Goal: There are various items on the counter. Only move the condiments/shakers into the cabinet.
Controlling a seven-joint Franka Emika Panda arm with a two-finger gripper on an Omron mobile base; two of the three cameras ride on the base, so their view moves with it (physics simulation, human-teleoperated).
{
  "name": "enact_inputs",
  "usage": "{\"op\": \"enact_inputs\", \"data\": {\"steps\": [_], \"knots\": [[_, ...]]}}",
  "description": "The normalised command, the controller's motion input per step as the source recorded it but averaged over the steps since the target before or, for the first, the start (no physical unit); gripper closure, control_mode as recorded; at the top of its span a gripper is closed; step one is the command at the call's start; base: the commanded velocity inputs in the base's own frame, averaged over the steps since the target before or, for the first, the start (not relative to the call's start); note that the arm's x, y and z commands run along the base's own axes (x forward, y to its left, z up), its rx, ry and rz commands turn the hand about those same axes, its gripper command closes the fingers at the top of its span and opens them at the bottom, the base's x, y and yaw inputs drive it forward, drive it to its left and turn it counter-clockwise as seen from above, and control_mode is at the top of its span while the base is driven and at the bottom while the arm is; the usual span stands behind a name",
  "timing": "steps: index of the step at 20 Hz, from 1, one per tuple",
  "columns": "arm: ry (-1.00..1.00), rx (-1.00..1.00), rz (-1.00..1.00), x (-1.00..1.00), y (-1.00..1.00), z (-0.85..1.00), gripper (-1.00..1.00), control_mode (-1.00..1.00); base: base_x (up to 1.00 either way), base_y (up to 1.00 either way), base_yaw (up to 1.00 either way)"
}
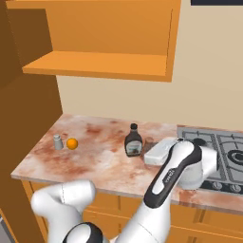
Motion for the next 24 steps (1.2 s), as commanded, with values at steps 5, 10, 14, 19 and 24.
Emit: {"op": "enact_inputs", "data": {"steps": [5, 10, 14, 19, 24], "knots": [[-0.18, -0.02, -0.43, -0.16, 0.64, 1.00, 1.00, -1.00, 0.00, 0.00, 0.00], [-0.10, -0.13, -0.32, 0.00, 0.83, 1.00, 1.00, -1.00, 0.00, 0.00, 0.00], [-0.04, -0.12, -0.22, 0.00, 0.64, 1.00, 1.00, -1.00, 0.00, 0.00, 0.00], [0.01, -0.08, -0.23, 0.00, 0.16, 1.00, 1.00, -1.00, 0.00, 0.00, 0.00], [0.12, -0.01, -0.19, -0.05, -0.01, 1.00, 1.00, -1.00, 0.00, 0.00, 0.00]]}}
